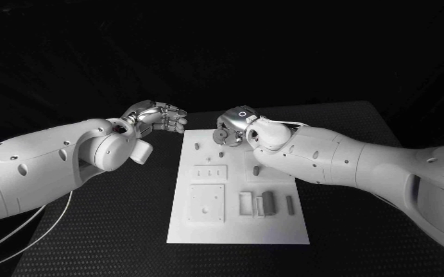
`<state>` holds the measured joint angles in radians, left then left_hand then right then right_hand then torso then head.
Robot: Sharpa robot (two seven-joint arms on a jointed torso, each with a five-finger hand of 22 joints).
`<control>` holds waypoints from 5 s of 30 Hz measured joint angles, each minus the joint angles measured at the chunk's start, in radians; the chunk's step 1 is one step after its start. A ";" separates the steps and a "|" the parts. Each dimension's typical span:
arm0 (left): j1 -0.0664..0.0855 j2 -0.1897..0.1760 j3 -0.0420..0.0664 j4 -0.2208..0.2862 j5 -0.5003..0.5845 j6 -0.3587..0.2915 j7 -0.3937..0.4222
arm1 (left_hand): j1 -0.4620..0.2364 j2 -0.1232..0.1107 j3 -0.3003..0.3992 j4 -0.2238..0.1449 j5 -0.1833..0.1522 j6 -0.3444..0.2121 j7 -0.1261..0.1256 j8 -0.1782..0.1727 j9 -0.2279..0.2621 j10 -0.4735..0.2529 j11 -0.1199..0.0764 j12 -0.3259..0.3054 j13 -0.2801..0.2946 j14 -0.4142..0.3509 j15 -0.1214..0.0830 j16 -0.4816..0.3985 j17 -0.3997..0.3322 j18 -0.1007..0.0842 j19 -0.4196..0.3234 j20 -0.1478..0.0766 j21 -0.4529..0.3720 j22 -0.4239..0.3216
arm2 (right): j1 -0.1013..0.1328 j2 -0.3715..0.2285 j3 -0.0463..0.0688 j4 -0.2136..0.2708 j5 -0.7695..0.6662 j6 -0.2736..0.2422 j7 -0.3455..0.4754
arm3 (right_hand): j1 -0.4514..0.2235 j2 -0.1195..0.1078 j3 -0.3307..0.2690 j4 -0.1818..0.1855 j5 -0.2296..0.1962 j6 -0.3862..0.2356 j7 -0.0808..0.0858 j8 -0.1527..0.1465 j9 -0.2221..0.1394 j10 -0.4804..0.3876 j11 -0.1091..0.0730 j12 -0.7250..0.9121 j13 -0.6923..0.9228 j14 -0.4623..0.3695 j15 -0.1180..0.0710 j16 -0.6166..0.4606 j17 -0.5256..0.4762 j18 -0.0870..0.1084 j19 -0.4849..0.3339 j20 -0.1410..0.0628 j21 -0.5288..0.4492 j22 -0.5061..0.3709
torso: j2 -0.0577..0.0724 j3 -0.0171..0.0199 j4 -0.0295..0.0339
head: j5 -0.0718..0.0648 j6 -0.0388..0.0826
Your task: Assemble the parts on the task board
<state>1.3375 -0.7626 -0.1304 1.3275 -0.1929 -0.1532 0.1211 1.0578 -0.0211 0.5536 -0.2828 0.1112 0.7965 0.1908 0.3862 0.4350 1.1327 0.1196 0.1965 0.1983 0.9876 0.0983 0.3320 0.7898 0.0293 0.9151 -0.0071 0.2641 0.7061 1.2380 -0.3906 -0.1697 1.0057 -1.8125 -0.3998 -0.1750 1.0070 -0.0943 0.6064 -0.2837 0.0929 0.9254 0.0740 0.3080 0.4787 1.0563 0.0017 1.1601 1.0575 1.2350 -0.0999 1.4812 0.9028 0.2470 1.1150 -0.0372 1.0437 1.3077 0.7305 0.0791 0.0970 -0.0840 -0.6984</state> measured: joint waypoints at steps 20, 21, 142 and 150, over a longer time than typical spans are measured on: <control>0.000 0.010 0.000 -0.006 0.000 0.000 0.000 | 0.000 0.000 0.000 0.000 0.000 0.000 0.000 0.000 -0.001 0.000 0.000 0.000 0.001 0.000 0.000 0.000 0.001 0.000 0.000 0.000 0.000 0.001 | -0.012 0.055 -0.016 -0.065 -0.007 0.013 -0.001 | -0.006 -0.006 0.002 0.002 0.000 0.002 0.003 0.000 0.000 0.003 0.004 -0.001 -0.001 0.000 0.000 0.000 -0.005 0.000 0.002 0.002 0.000 0.000 | 0.000 0.0006 -0.0007 | 0.013 -0.003; 0.000 0.010 0.000 -0.006 0.000 0.000 0.000 | 0.000 0.000 0.000 0.000 0.000 0.000 0.000 0.000 -0.001 0.000 0.000 0.000 0.001 0.000 0.000 0.000 0.002 0.000 0.000 0.000 0.000 0.001 | -0.012 0.058 -0.017 -0.071 -0.007 0.015 -0.001 | -0.006 -0.006 0.002 0.002 0.000 0.002 0.003 0.000 0.000 0.003 0.004 -0.001 -0.001 0.000 0.000 0.000 -0.006 0.000 0.002 0.002 0.000 0.000 | 0.000 0.0006 -0.0010 | 0.014 -0.003; 0.000 0.002 0.000 -0.003 0.000 0.003 -0.001 | -0.012 -0.004 -0.003 0.003 -0.007 0.000 0.000 0.000 -0.006 0.000 0.000 -0.012 0.006 0.000 0.000 -0.015 0.013 0.000 0.004 0.003 -0.008 0.005 | -0.022 0.033 -0.031 -0.099 0.096 0.131 0.025 | 0.141 0.020 0.055 -0.011 0.000 -0.125 0.050 -0.067 -0.013 -0.056 0.020 -0.016 0.001 -0.043 0.015 -0.016 -0.005 0.000 -0.043 0.014 -0.014 0.000 | 0.000 0.0017 -0.0034 | 0.023 -0.023; 0.000 0.000 0.000 -0.002 0.000 0.003 -0.001 | -0.012 -0.004 -0.003 0.003 -0.007 0.000 0.000 0.000 -0.006 0.000 0.000 -0.012 0.006 0.000 0.000 -0.015 0.013 0.000 0.004 0.003 -0.008 0.005 | -0.016 0.014 -0.027 -0.070 0.103 0.107 0.024 | 0.142 0.019 0.060 -0.011 0.000 -0.128 0.053 -0.067 -0.013 -0.052 0.023 -0.016 0.002 -0.043 0.015 -0.016 -0.005 0.000 -0.043 0.014 -0.008 0.000 | 0.000 0.0020 -0.0034 | 0.021 -0.019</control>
<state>1.3379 -0.7628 -0.1305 1.3258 -0.1931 -0.1504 0.1201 1.0458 -0.0250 0.5508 -0.2801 0.1041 0.7965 0.1908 0.3862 0.4291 1.1327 0.1196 0.1849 0.2042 0.9876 0.0983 0.3166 0.8026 0.0292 0.9186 -0.0036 0.2564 0.7112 1.2216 -0.3765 -0.1970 0.9361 -1.7096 -0.2925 -0.1505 1.1494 -0.0751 0.6668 -0.2952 0.0928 0.7970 0.1274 0.2411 0.4661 1.0040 0.0248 1.1439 1.0595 1.1917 -0.0853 1.4655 0.8975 0.2470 1.0715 -0.0228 1.0353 1.3077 0.7304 0.0811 0.0937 -0.0633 -0.7179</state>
